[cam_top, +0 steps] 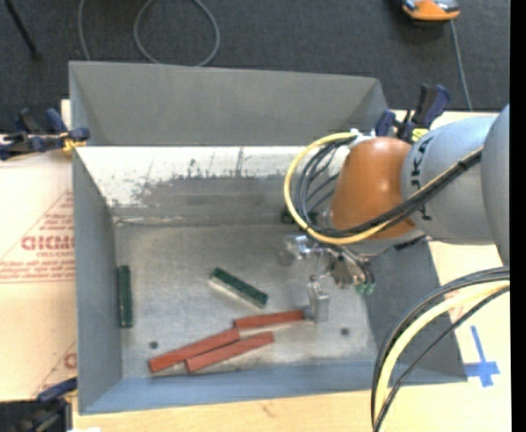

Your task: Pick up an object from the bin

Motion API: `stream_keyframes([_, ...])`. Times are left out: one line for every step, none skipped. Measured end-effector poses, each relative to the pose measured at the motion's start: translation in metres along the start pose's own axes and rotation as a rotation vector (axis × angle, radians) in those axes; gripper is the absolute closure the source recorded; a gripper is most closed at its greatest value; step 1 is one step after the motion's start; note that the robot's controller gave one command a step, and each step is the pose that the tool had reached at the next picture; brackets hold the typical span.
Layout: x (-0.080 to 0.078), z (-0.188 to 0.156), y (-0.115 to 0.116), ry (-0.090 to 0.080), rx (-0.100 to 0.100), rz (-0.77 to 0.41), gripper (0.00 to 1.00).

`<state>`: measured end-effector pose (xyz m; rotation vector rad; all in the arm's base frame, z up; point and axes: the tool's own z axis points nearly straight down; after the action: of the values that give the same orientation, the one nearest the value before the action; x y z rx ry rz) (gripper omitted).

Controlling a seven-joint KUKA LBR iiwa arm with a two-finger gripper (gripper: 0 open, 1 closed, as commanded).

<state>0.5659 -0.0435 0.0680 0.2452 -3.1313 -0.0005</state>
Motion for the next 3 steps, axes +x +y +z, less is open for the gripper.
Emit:
stream_keyframes([0.013, -0.003, -0.03, -0.004, 0.001, -0.044, 0.0])
stream_keyframes([0.048, -0.003, 0.02, -0.002, 0.0, -0.146, 0.0])
stream_keyframes([-0.024, -0.033, 0.068, -0.014, -0.002, -0.102, 0.0])
